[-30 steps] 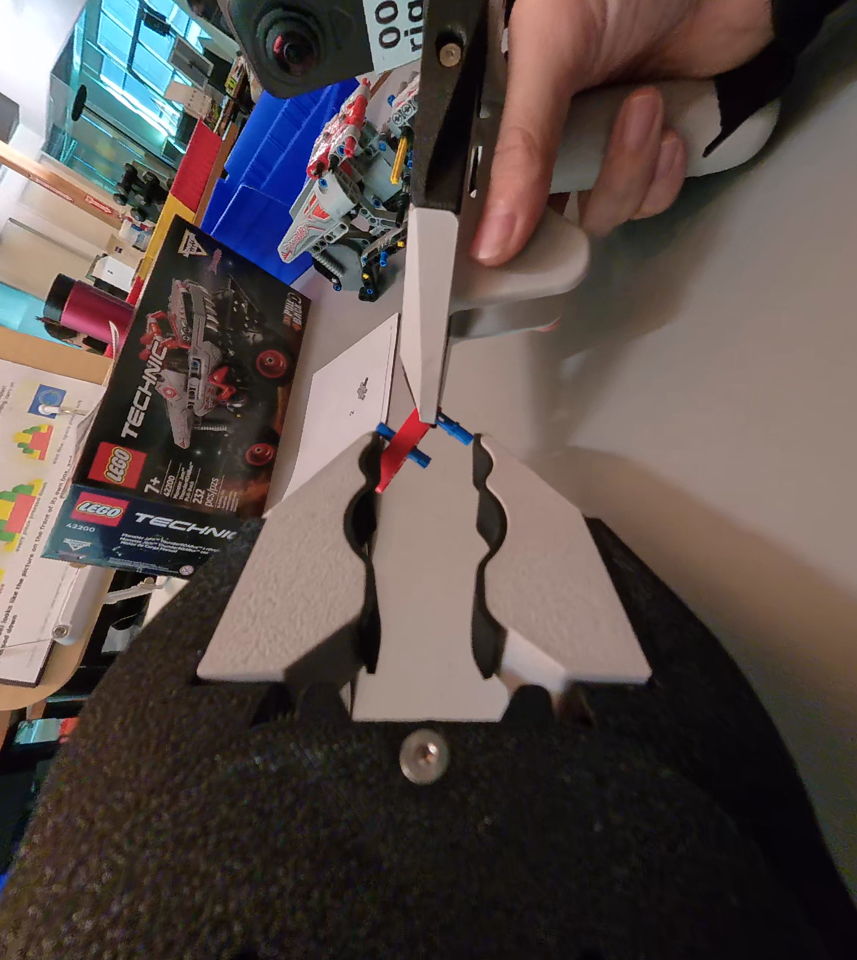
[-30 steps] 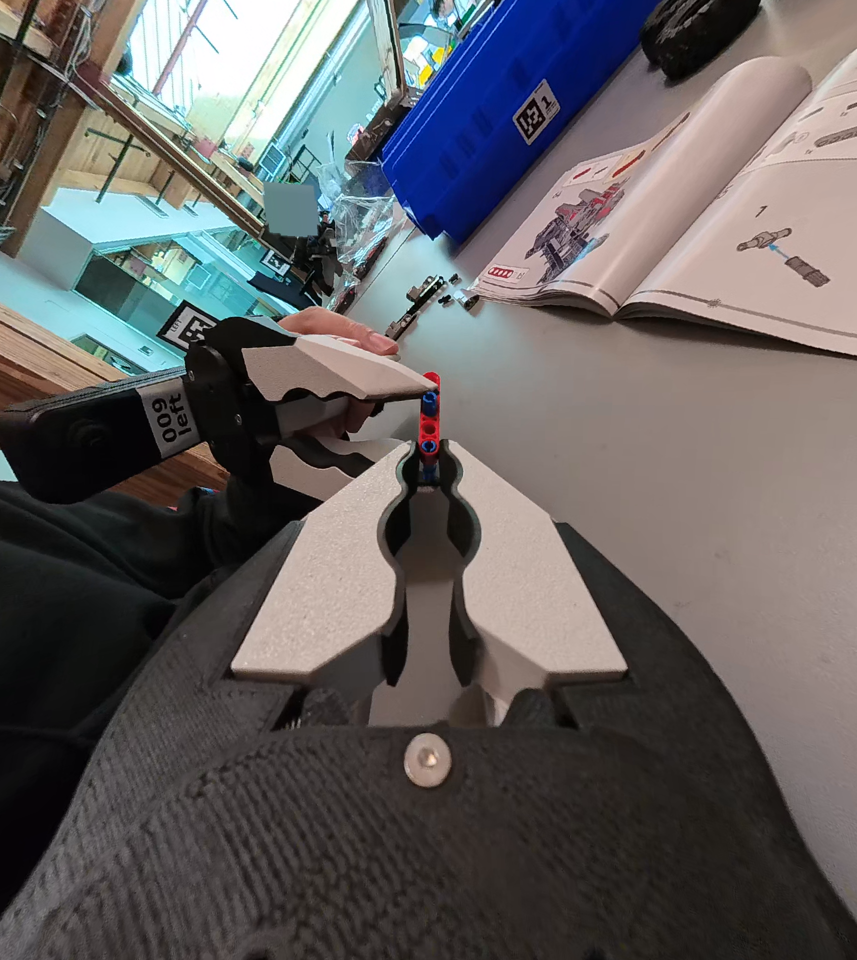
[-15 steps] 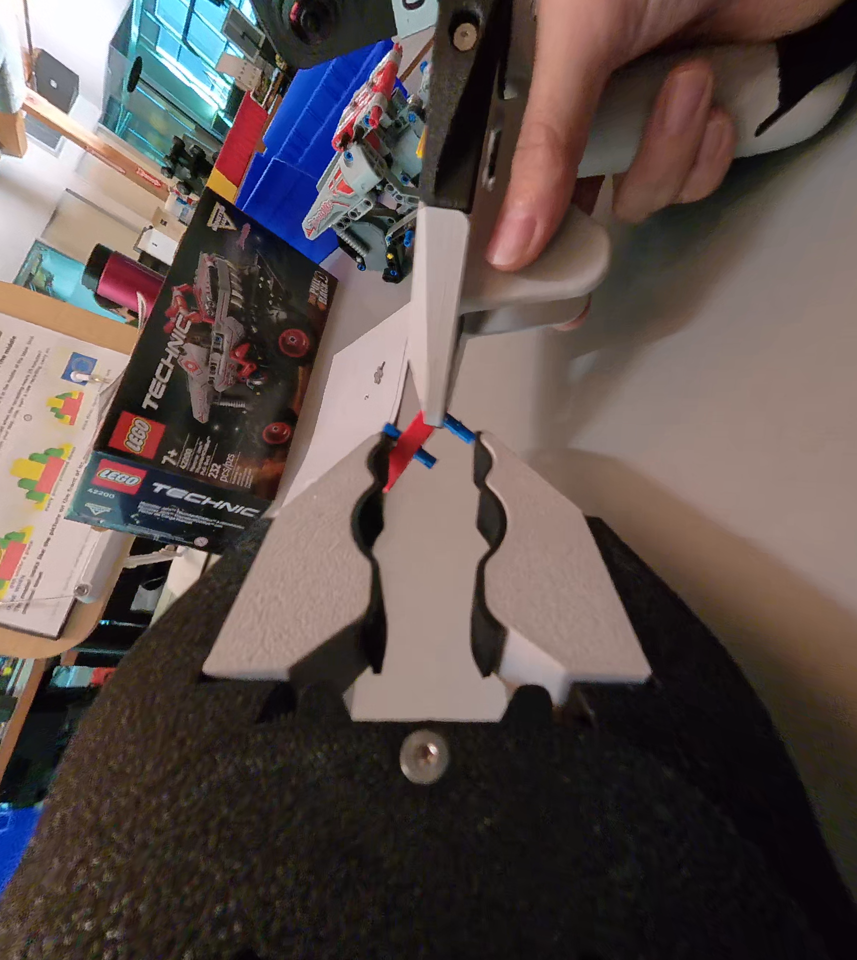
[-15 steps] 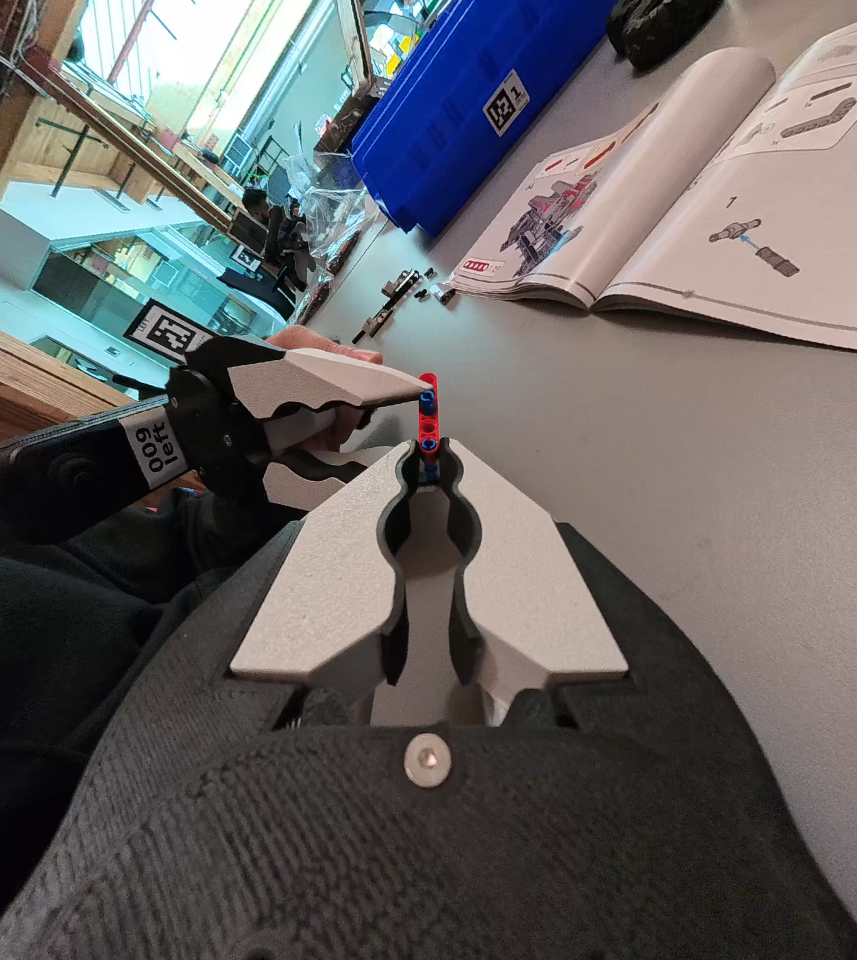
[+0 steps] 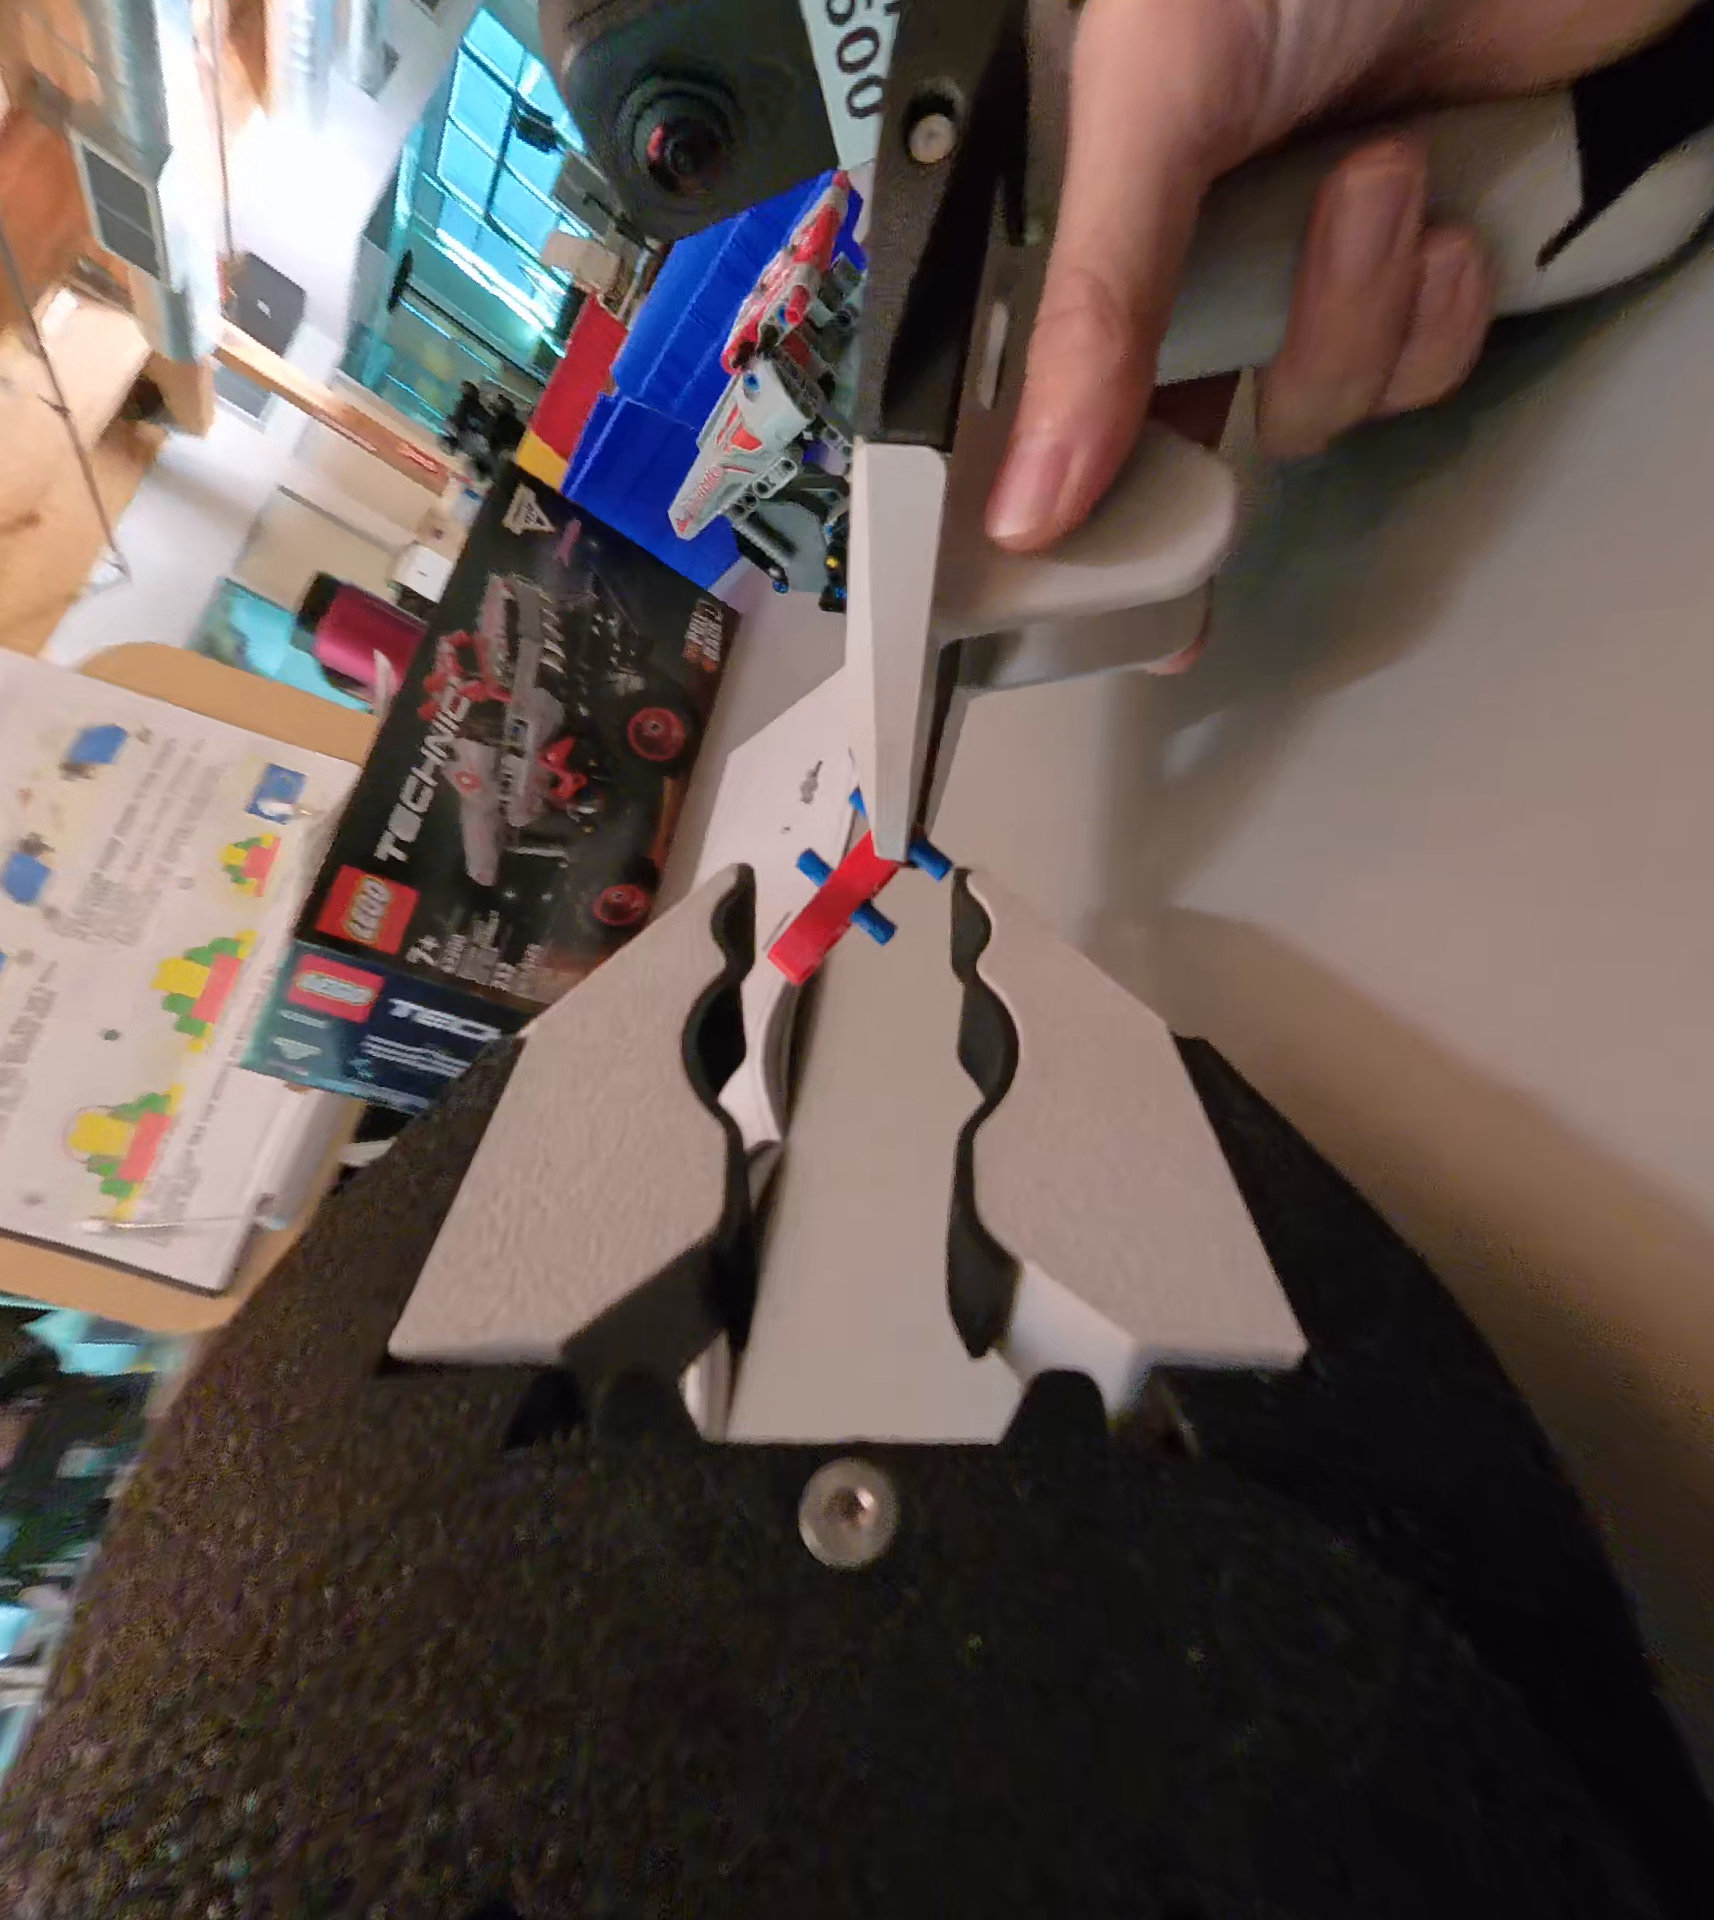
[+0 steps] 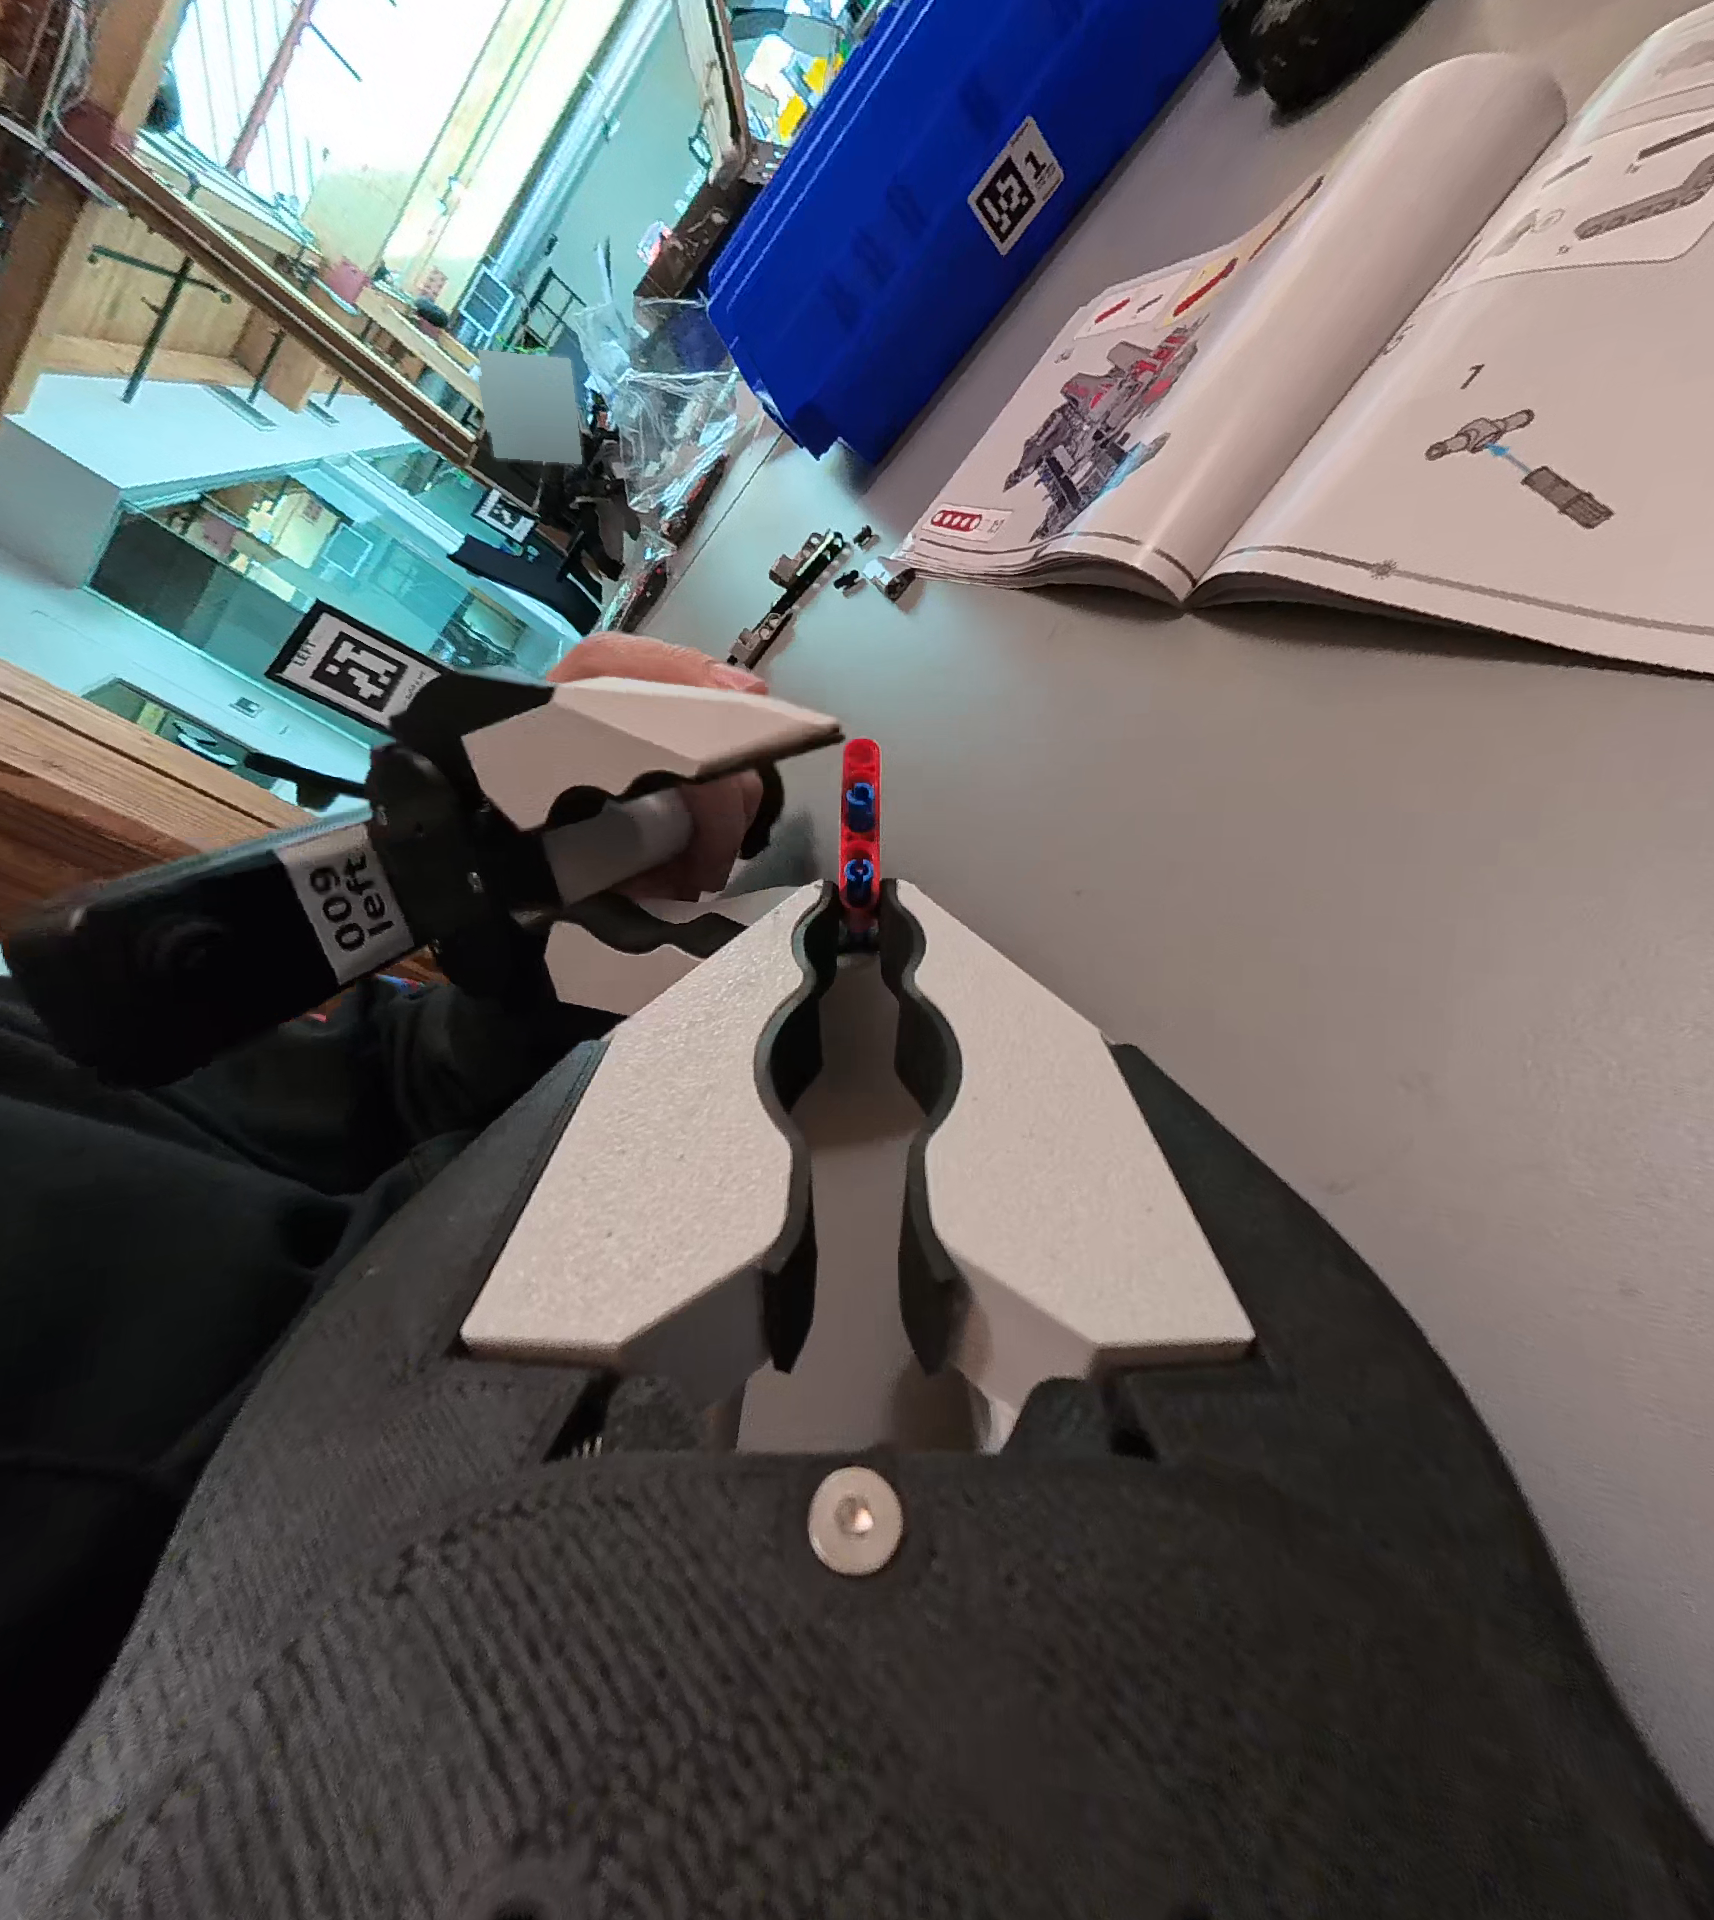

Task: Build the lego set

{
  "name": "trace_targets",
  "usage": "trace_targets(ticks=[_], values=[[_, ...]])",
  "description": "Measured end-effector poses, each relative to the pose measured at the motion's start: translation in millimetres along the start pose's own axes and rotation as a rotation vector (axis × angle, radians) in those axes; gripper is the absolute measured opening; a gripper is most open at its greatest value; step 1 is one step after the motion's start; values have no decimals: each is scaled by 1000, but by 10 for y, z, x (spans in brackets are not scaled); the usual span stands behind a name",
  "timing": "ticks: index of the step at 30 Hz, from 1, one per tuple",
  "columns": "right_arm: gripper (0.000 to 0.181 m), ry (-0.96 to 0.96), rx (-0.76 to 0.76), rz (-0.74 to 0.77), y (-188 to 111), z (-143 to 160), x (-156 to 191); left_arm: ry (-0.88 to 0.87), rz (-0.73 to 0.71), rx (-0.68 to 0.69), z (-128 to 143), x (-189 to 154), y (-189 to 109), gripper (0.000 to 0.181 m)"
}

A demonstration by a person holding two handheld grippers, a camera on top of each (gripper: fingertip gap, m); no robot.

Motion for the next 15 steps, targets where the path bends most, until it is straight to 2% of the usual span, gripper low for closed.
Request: trace_targets(ticks=[3, 6, 9, 13, 15], values=[[6, 13, -24, 23, -31, 6, -9, 178, -110, 52, -74, -7, -45, 32], [6, 33, -63, 40, -65, 7, -6, 201, -140, 57, -149, -39, -25, 32], [6, 67, -156, 28, -135, -49, 12, 70, -157, 54, -133, -7, -26, 27], [6, 105, -236, 2, -224, -101, 11, -229, -90, -63, -184, 74, -44, 19], [6, 96, -254, 20, -229, -109, 5, -391, -38, -120, -210, 136, -28, 20]])
Point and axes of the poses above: each gripper's, where its closed fingertips meet, y out along the fingers, z out of its underside, x = y × z across the jaws, the point moved 5 cm from there along -y, back along the fingers, and after that the axes turned 13 degrees about z, right-handed, at the moved point
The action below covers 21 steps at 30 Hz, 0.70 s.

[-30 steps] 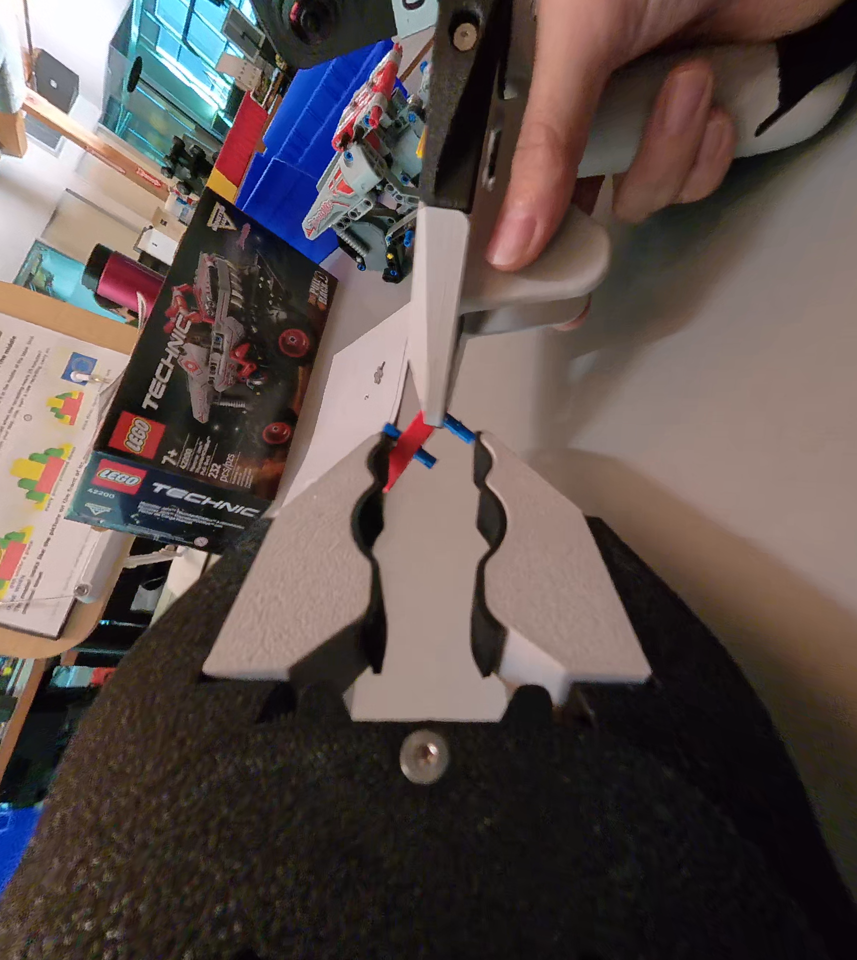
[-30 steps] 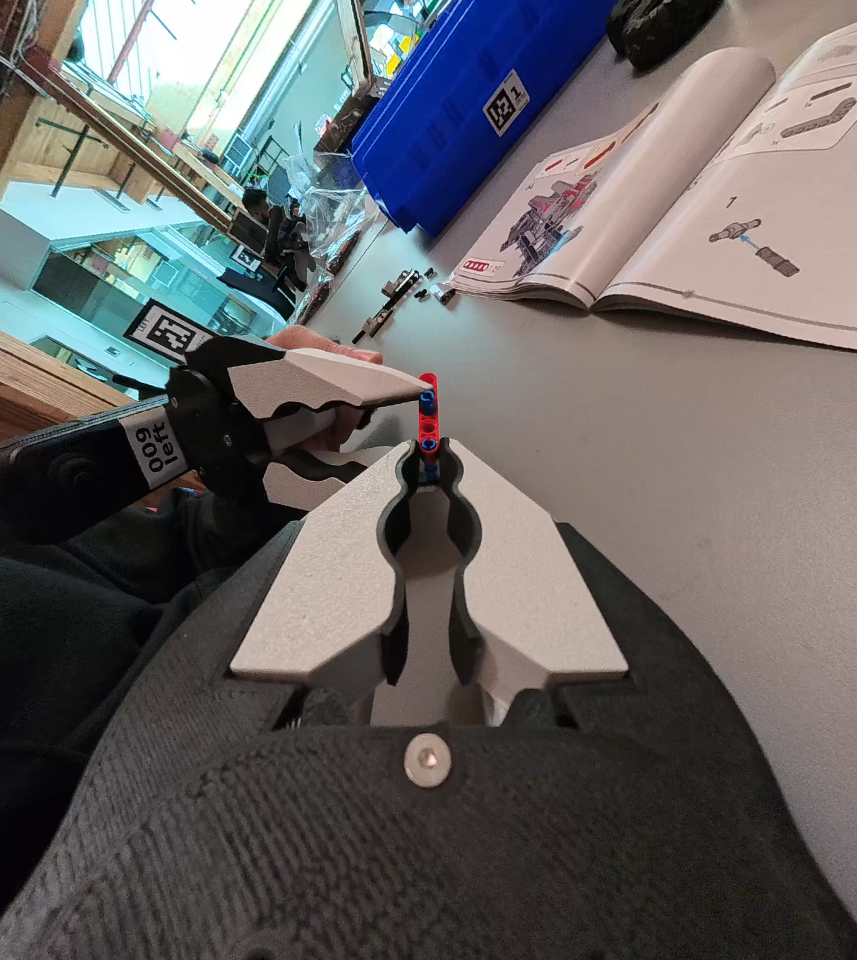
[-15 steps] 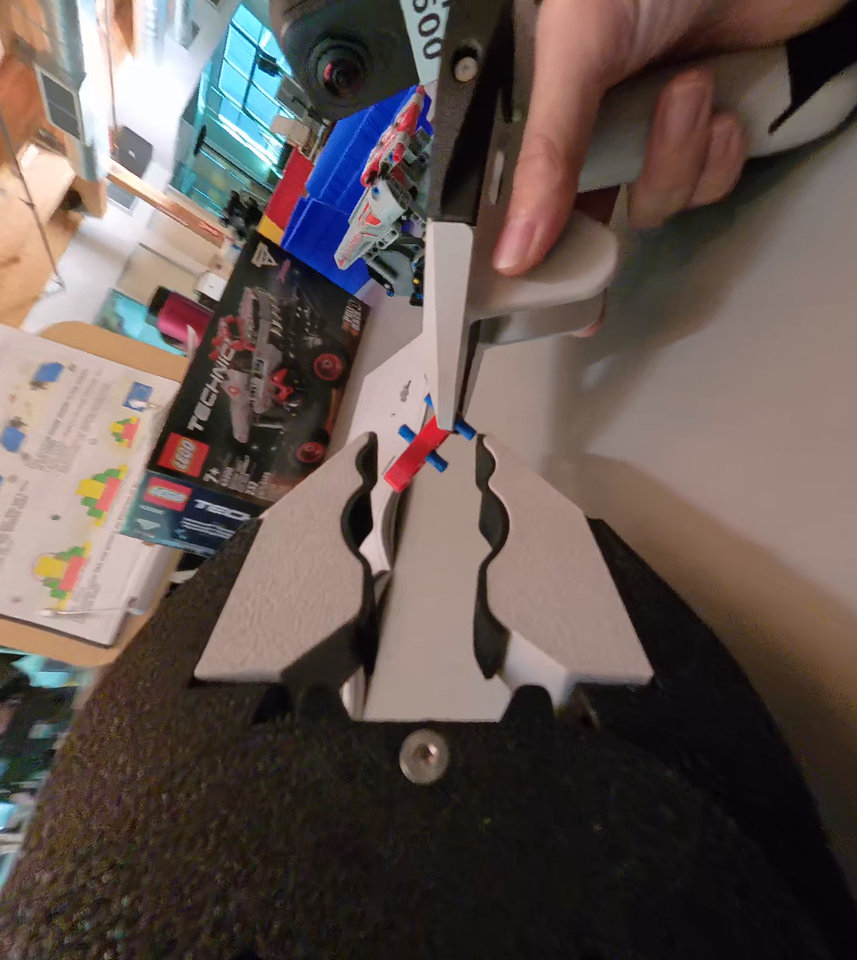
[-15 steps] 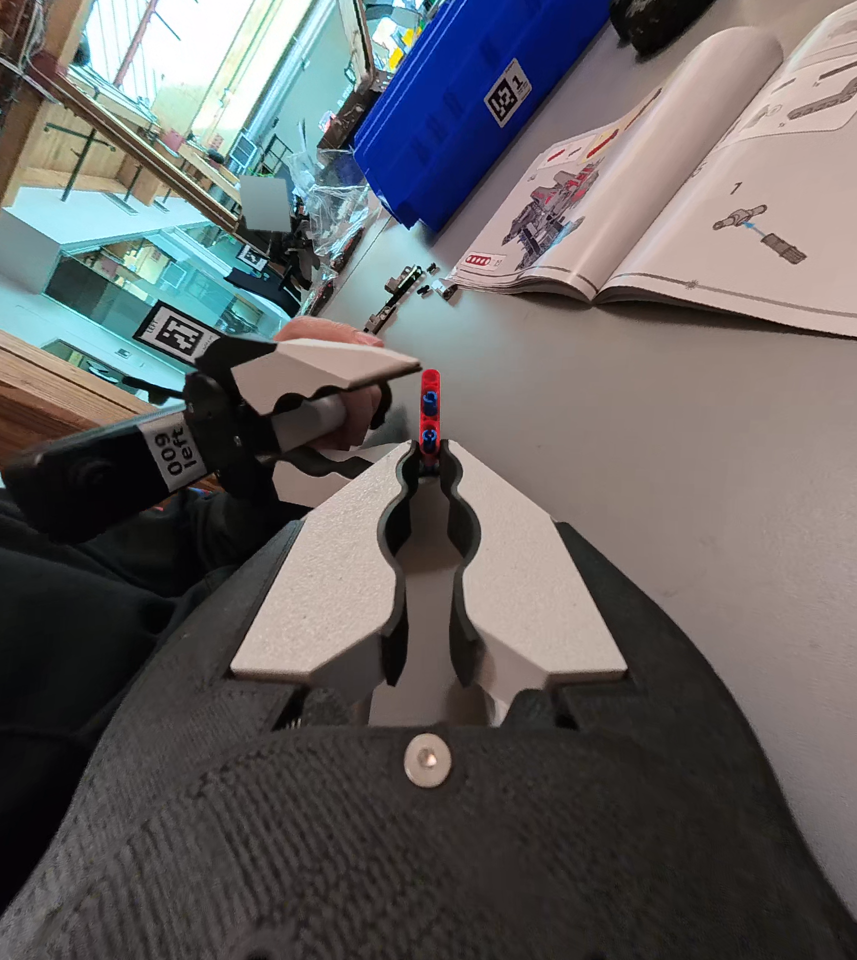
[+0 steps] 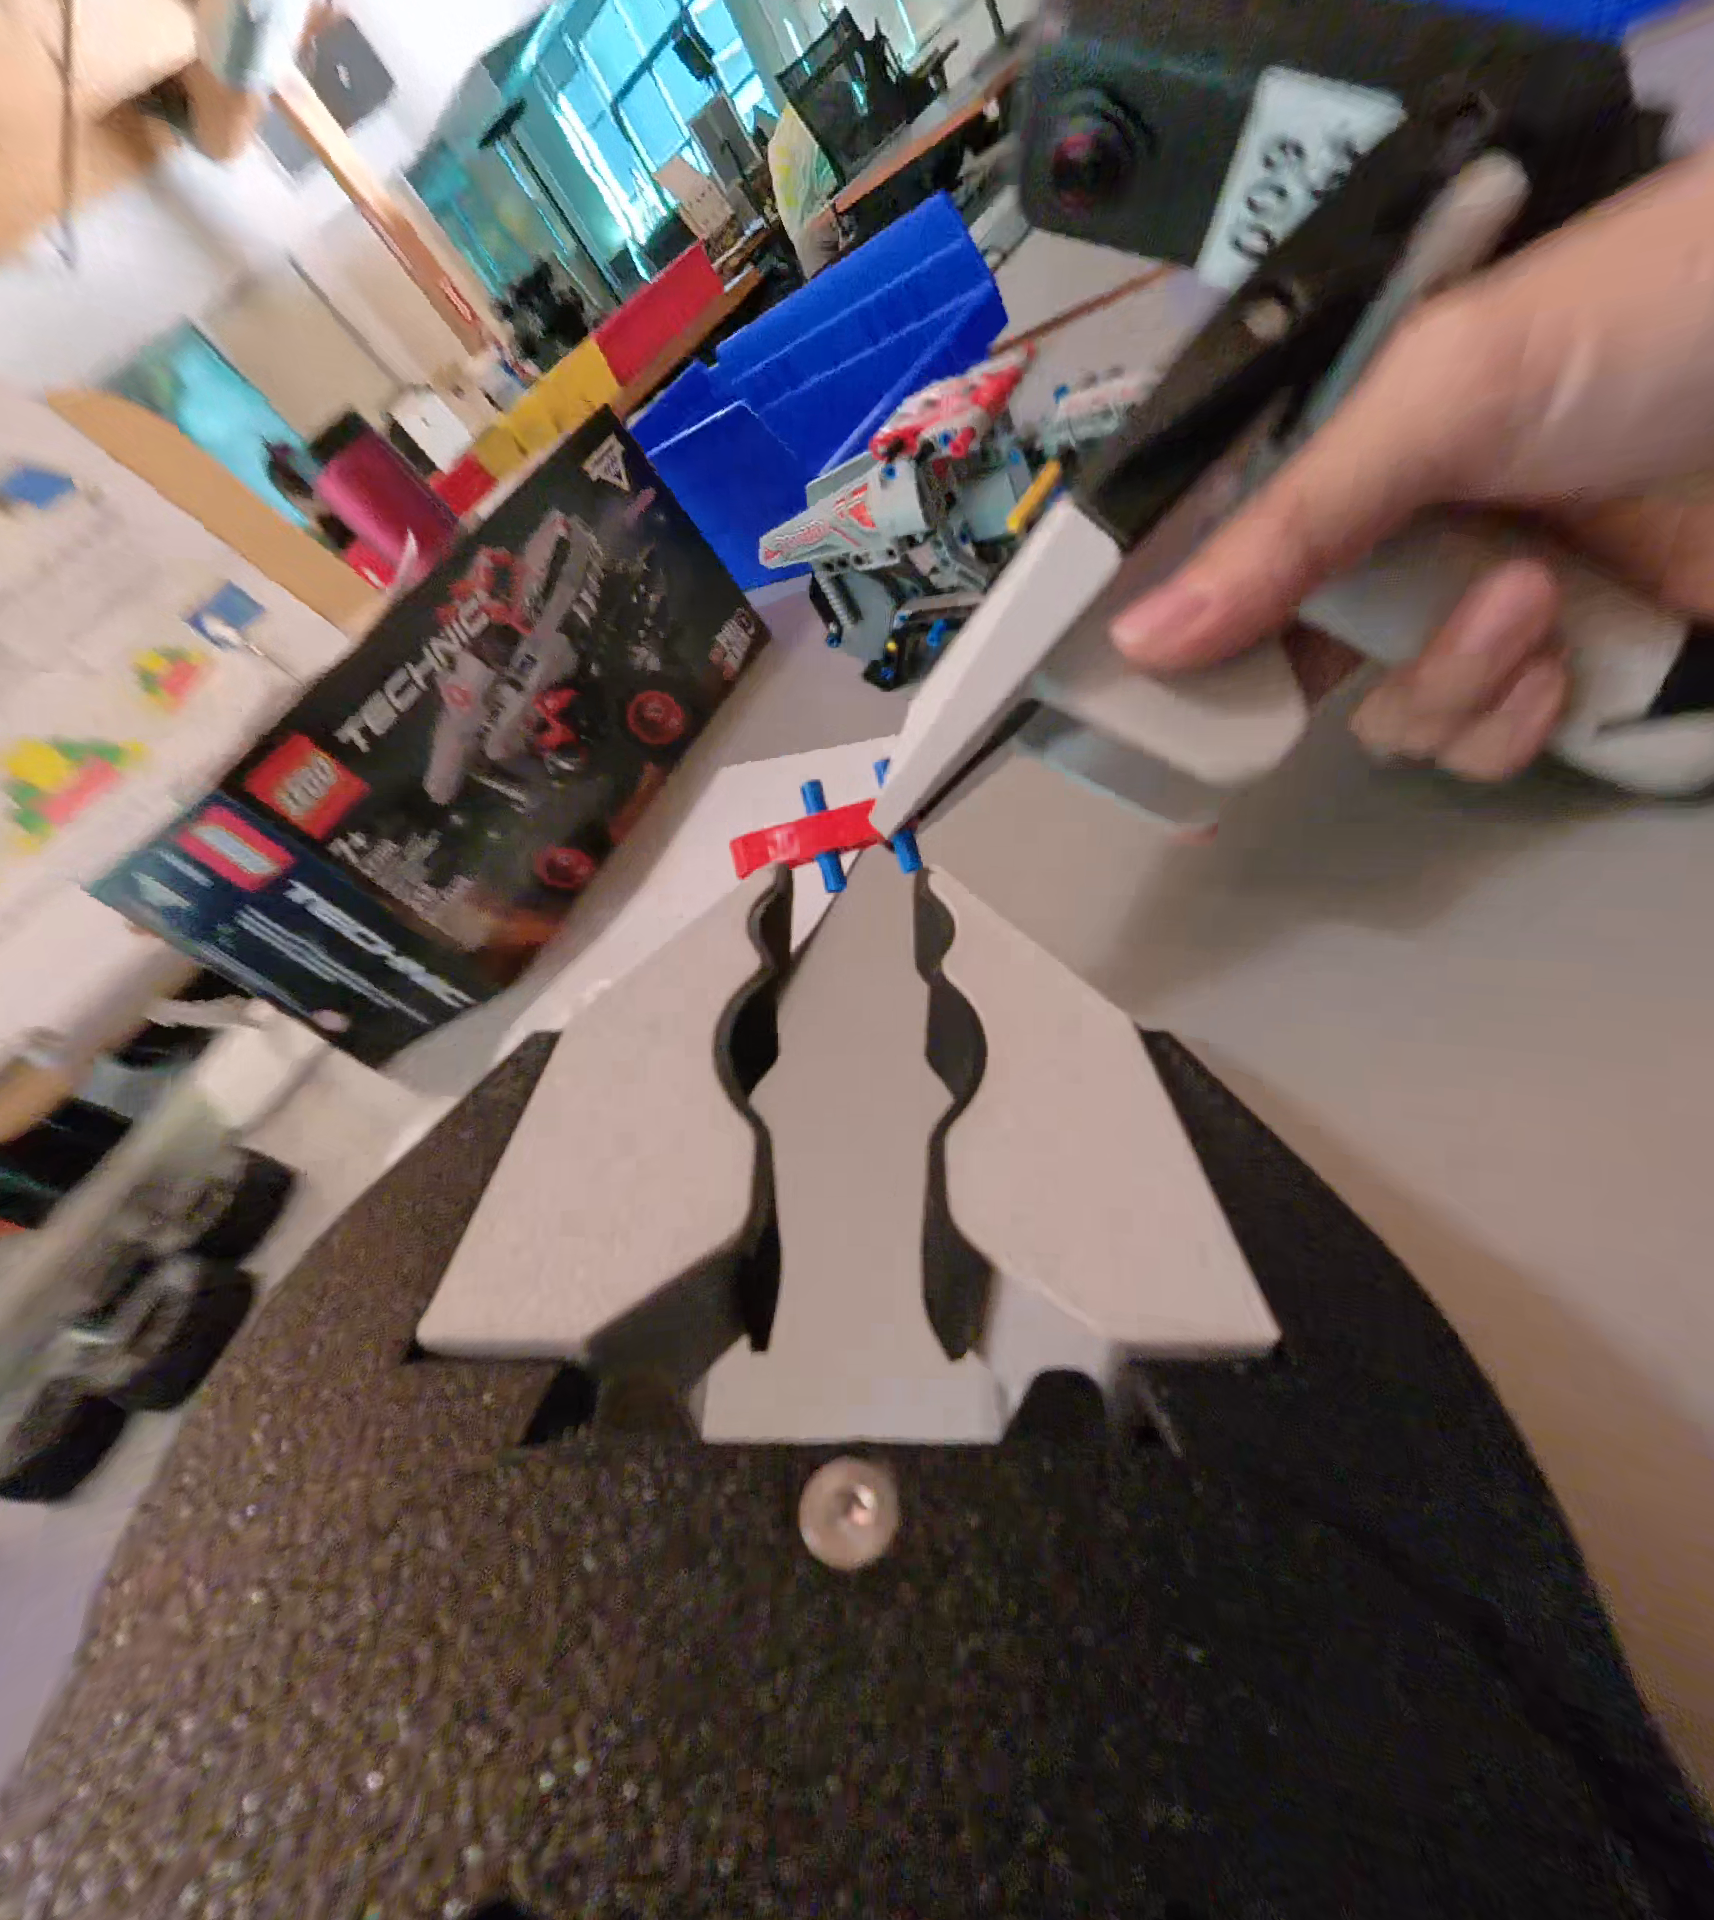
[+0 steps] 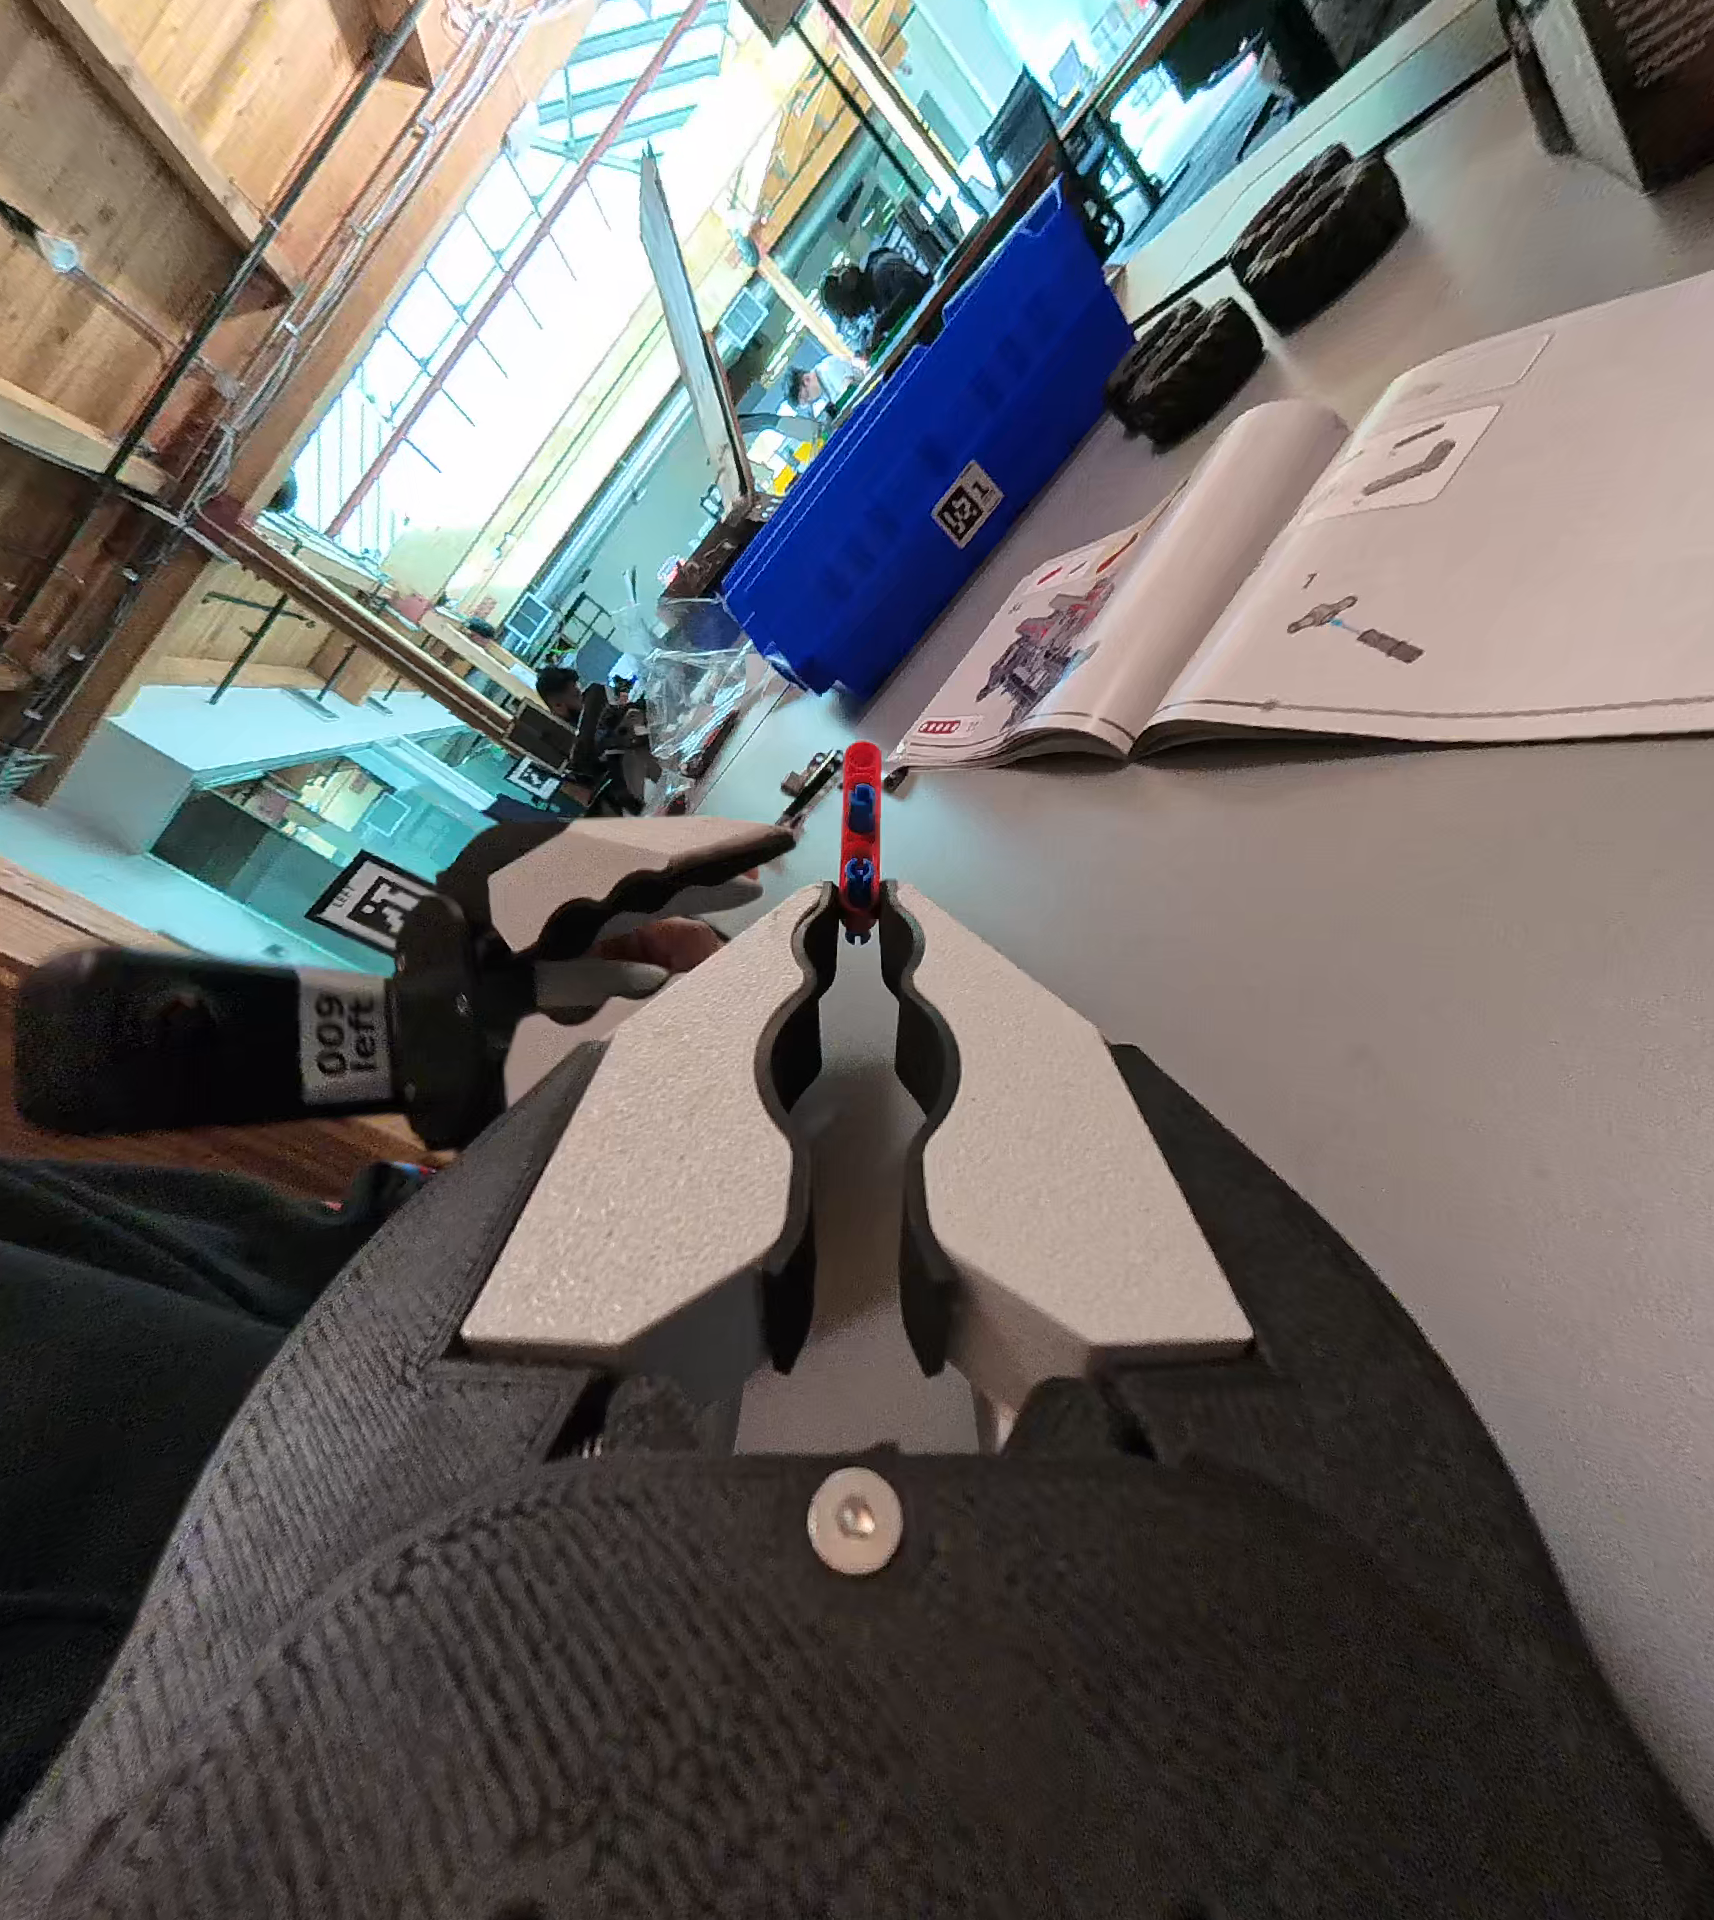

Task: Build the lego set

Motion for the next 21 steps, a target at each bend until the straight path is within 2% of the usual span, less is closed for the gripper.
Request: trace_targets(ticks=[2, 4, 9, 12, 15, 21], values=[[6, -4, -19, -1, -3, -9, 14, -118, 20, -61, -29, 57, 13, 24], [6, 22, -23, -33, 7, -8, 41, -145, 50, -108, -35, 63, 47, 27], [6, 32, -35, -24, 17, -13, 34, -17, 18, -66, -24, 63, 121, 32], [6, 45, -47, -16, 12, -29, 17, -3, -30, -21, -17, 105, 159, 32], [6, 45, -54, -14, 6, -35, 15, -19, -18, -44, -22, 109, 160, 32], [6, 46, -40, -35, 11, -23, 30, 18, 8, -88, -22, 53, 130, 20]])
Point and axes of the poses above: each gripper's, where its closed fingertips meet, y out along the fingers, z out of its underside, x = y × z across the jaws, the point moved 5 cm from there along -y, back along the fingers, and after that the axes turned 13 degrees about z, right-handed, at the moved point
